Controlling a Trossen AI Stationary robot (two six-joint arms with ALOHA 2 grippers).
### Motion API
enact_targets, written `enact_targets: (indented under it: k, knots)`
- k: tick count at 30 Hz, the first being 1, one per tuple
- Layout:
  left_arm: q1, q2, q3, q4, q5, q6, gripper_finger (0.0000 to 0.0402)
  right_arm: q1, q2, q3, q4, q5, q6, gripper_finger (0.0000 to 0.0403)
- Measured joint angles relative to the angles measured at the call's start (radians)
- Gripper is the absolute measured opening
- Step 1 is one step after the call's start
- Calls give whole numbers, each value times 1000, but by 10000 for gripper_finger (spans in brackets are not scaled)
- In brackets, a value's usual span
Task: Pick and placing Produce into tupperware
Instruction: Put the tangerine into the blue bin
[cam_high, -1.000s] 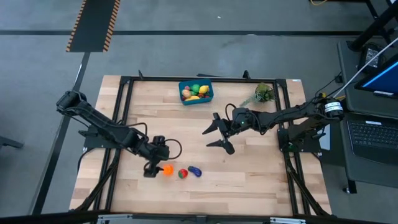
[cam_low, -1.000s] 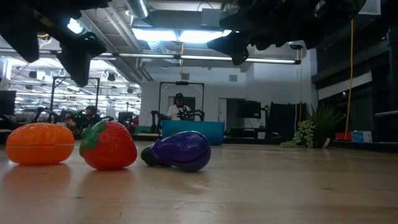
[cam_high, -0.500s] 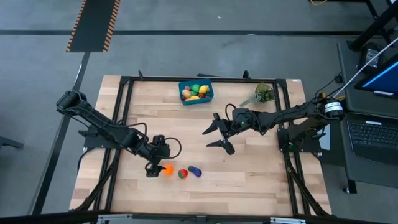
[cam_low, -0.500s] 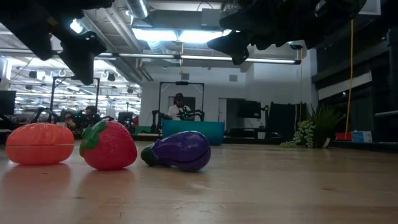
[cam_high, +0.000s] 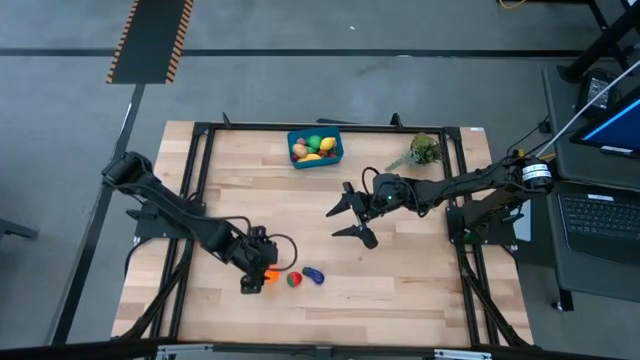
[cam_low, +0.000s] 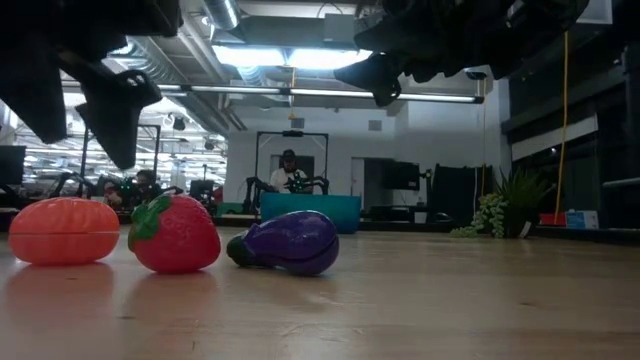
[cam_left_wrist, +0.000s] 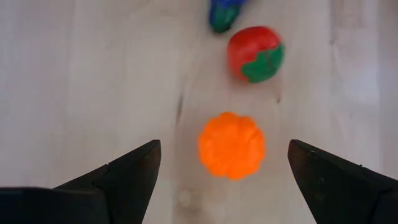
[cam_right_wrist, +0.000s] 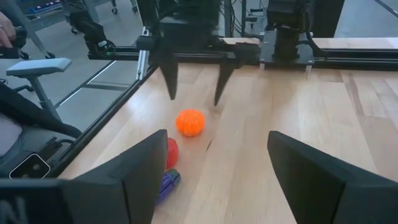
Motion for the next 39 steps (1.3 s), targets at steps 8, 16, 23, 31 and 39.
enact_targets:
  k: [8, 16, 23, 31, 39]
  knots:
    - [-54, 142, 137, -90, -28, 67, 341, 7, 0, 0, -1, 0, 3, 278]
    - [-80, 244, 237, -222, -57, 48, 341, 52, 0, 0, -8, 0, 0, 278]
    - [-79, 272, 237, -220, -57, 4, 341, 88, 0, 0, -10, 0, -2, 278]
    - [-77, 336, 237, -216, -56, 4, 341, 112, 0, 0, -10, 0, -2, 278]
    - [-48, 373, 237, -200, -56, 4, 341, 113, 0, 0, -9, 0, -2, 278]
